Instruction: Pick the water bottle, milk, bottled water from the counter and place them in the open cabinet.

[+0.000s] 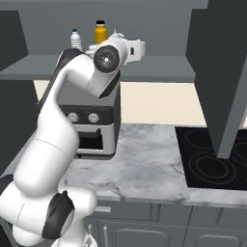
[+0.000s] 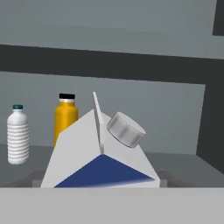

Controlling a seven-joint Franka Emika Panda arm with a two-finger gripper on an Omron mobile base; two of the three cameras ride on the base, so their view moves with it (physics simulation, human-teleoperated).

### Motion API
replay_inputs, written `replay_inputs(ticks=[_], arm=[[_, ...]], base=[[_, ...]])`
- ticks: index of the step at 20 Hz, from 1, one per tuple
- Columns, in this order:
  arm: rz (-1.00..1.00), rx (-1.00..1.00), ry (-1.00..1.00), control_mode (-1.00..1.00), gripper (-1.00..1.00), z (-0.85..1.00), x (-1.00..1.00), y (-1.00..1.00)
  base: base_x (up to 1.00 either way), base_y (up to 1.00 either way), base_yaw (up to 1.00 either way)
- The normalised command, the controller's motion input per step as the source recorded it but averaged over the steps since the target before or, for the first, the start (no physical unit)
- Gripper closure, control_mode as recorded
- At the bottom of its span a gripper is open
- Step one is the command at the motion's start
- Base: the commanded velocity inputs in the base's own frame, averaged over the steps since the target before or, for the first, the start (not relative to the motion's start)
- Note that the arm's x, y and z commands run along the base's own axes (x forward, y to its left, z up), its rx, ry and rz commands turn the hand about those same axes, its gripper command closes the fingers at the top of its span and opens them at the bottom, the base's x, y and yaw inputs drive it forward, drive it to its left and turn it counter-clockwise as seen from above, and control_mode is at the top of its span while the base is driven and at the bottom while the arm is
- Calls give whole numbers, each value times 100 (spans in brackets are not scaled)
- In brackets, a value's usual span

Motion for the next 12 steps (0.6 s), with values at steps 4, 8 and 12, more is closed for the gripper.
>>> replay_inputs(ticks=[4, 8, 12], arm=[[1, 3, 0, -100, 100, -9, 54, 0], [1, 0, 0, -100, 100, -12, 54, 0], [0, 0, 0, -100, 100, -16, 50, 0]], base=[[0, 0, 0], [0, 0, 0], [0, 0, 0]])
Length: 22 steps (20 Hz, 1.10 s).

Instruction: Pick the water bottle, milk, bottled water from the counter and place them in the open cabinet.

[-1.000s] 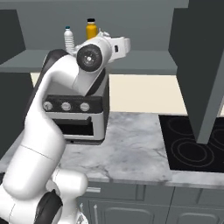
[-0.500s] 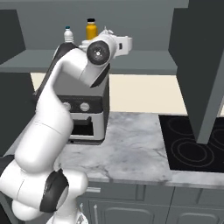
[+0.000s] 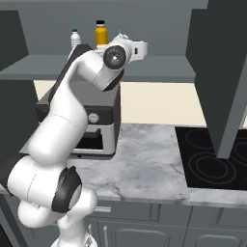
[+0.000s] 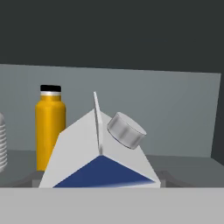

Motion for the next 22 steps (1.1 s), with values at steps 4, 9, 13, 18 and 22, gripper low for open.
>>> replay_inputs(ticks=[4, 9, 13, 18, 22], arm=[[0, 0, 2, -100, 100, -20, 42, 0], [0, 0, 4, -100, 100, -31, 38, 0], [0, 0, 5, -100, 100, -26, 38, 0], [0, 0, 1, -100, 100, -17, 36, -1], [0, 0, 0, -100, 100, -11, 34, -7]], base=[[0, 0, 0], [0, 0, 0], [0, 0, 0], [0, 0, 0], [0, 0, 0]])
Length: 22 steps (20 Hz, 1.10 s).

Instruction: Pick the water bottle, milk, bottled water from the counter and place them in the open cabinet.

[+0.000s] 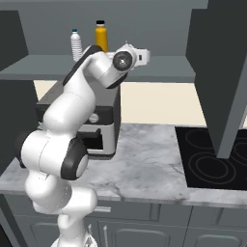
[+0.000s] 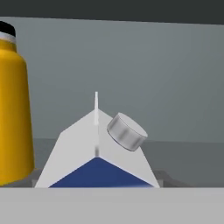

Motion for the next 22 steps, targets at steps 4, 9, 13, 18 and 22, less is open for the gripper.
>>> replay_inputs(ticks=[4, 9, 13, 18, 22], arm=[[0, 0, 0, -100, 100, -12, 38, -7], [0, 0, 0, -100, 100, -21, 43, -2], [0, 0, 0, -100, 100, -28, 45, 0], [0, 0, 0, -100, 100, -27, 44, 0], [0, 0, 0, -100, 100, -32, 45, 0]], base=[[0, 0, 0], [0, 0, 0], [0, 0, 0], [0, 0, 0], [0, 0, 0]])
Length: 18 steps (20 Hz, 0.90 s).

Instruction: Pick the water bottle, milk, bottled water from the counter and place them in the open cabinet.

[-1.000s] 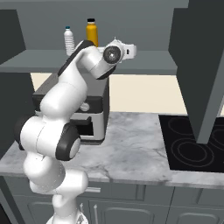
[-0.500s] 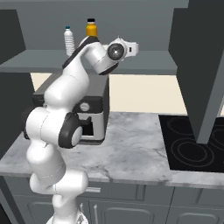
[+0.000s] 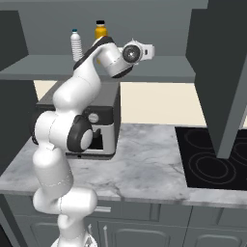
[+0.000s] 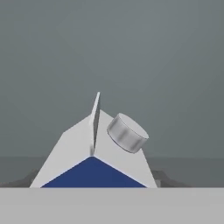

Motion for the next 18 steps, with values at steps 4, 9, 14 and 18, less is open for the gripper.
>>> replay_inputs(ticks=[4, 9, 14, 18], arm=[[0, -2, 0, -100, 100, -38, 41, 0], [0, -4, 0, -100, -100, -35, 20, 1], [0, -2, 0, -100, -100, -20, 12, 2], [0, 0, -5, -100, -100, 0, -8, 0]], base=[[0, 0, 0], [0, 0, 0], [0, 0, 0], [0, 0, 0]])
